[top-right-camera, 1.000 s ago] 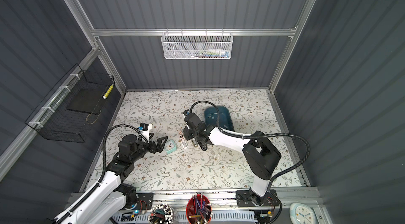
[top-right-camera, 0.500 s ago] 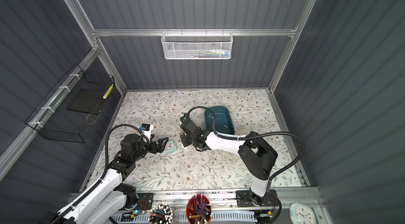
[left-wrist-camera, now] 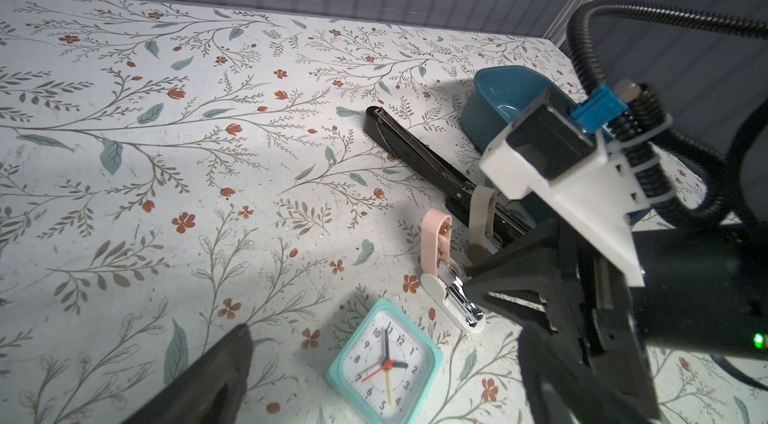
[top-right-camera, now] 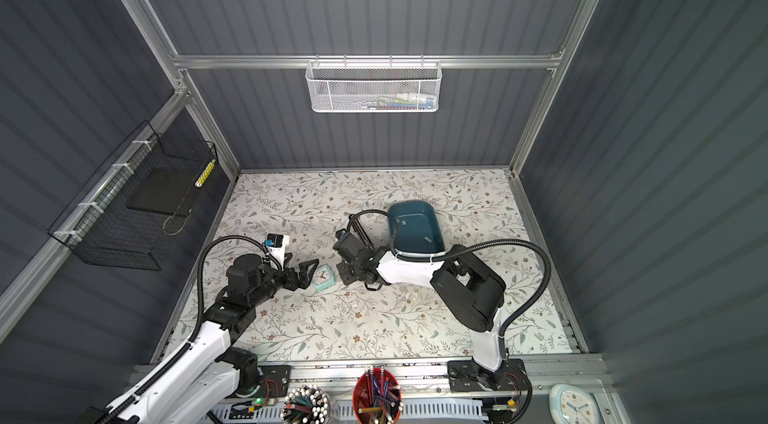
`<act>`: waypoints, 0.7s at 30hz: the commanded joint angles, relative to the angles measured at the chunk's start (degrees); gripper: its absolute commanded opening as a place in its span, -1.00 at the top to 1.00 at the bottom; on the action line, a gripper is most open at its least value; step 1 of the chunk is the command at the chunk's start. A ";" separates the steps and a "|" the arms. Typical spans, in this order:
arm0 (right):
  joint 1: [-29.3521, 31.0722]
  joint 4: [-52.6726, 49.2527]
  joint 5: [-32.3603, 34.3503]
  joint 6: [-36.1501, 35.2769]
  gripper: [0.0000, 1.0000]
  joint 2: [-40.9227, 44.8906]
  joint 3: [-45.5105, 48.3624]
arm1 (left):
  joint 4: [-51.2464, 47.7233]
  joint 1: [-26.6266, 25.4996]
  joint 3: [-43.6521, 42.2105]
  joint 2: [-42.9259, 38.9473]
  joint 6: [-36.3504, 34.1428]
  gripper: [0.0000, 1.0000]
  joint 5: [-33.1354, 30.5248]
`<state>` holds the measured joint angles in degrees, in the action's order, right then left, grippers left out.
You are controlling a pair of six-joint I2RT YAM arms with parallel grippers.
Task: Load the staples into the stapler
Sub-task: 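Carry the strip with the right gripper over the pink mini stapler, then lower the strip into the pink stapler's open channel with the right gripper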
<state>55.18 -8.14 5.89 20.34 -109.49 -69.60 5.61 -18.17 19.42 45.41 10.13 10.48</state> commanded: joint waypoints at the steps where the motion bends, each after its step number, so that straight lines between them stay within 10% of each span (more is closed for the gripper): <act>1: 0.02 -1.61 0.45 -0.57 0.83 -0.48 -1.88 | 0.18 0.07 -0.63 -0.23 0.06 -0.99 -0.14; 21: -0.01 -1.75 -1.00 0.56 0.83 -2.44 -2.65 | 1.47 0.07 -0.97 -0.15 -1.23 -0.98 4.37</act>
<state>55.18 -8.62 5.26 20.51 -111.13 -71.07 6.20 -18.17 19.09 45.41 10.04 13.32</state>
